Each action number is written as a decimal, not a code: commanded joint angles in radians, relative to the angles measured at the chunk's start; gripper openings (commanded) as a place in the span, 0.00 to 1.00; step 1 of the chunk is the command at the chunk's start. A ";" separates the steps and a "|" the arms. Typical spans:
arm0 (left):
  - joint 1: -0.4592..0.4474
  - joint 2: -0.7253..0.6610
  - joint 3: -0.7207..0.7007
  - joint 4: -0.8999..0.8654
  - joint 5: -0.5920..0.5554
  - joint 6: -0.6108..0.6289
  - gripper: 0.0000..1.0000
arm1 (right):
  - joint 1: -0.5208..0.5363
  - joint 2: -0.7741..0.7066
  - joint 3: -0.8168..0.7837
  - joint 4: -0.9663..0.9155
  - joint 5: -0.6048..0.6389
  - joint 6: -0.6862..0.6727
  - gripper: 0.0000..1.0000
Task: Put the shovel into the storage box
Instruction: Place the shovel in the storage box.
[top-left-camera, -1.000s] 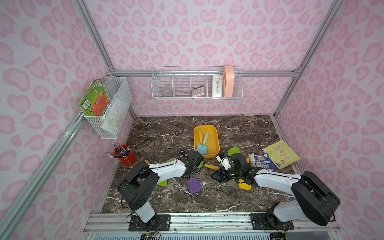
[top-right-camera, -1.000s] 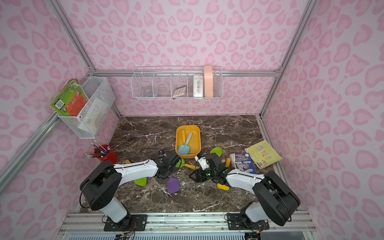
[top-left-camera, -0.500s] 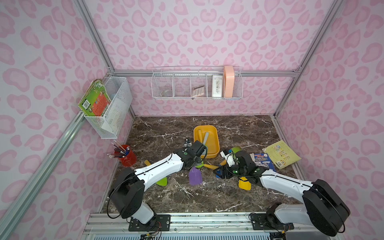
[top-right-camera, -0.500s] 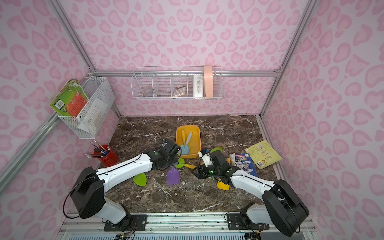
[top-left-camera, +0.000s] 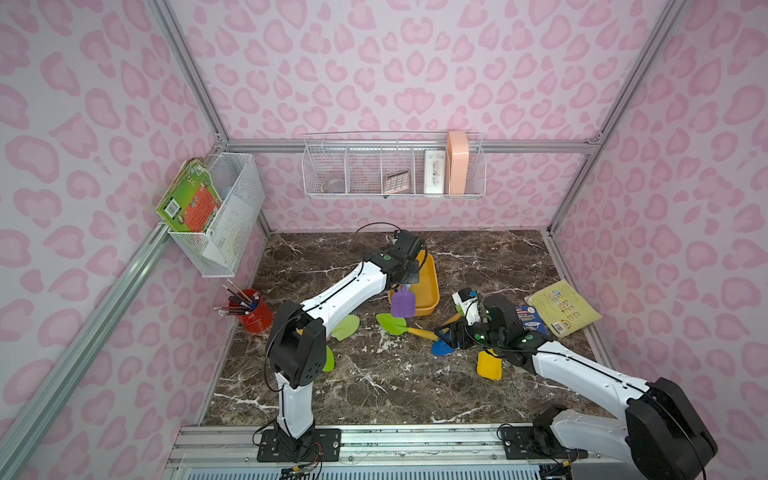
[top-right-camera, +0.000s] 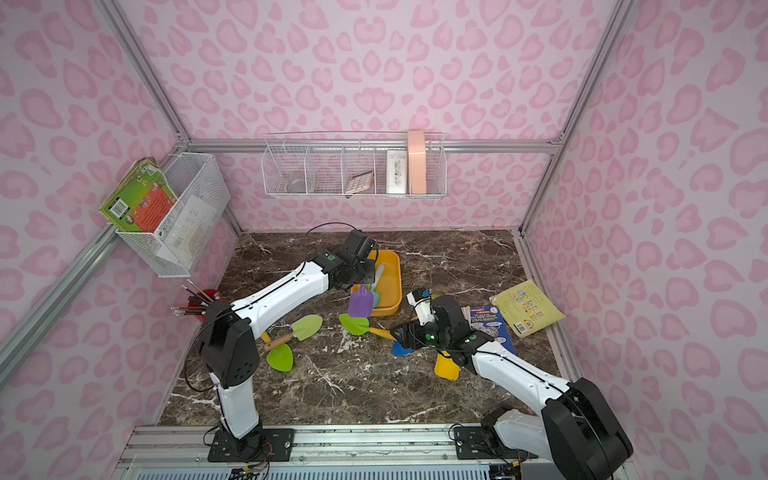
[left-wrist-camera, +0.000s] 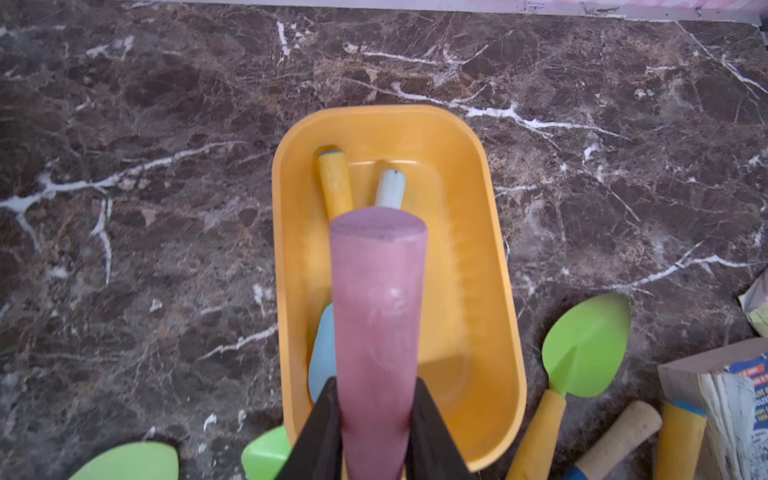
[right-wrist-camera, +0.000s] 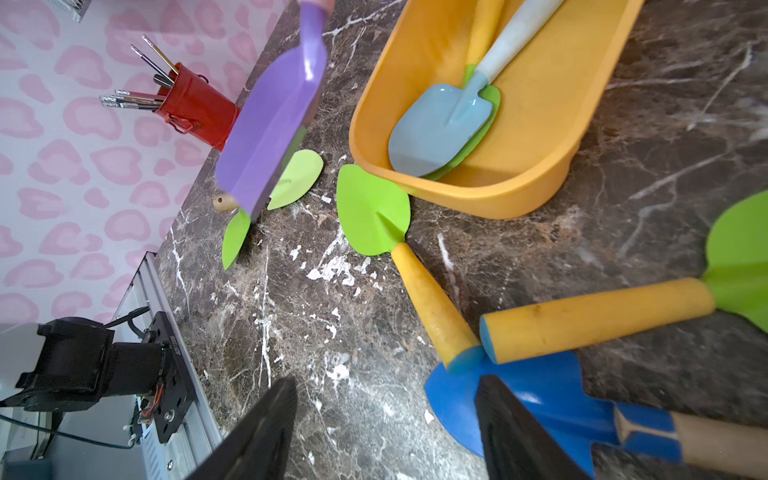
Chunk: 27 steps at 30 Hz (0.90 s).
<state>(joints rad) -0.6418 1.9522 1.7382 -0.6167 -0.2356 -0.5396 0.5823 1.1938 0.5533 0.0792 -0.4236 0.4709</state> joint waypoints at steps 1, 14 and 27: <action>0.013 0.069 0.088 0.000 0.001 0.088 0.08 | -0.005 -0.007 -0.006 -0.007 0.013 0.009 0.71; 0.065 0.243 0.151 0.219 -0.068 0.164 0.10 | -0.034 0.016 -0.007 -0.007 0.008 0.009 0.71; 0.071 0.279 0.054 0.317 -0.054 0.110 0.13 | -0.047 0.049 0.007 -0.008 0.005 0.003 0.71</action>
<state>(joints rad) -0.5716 2.2379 1.8107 -0.3431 -0.2852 -0.4126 0.5350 1.2388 0.5514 0.0715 -0.4191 0.4774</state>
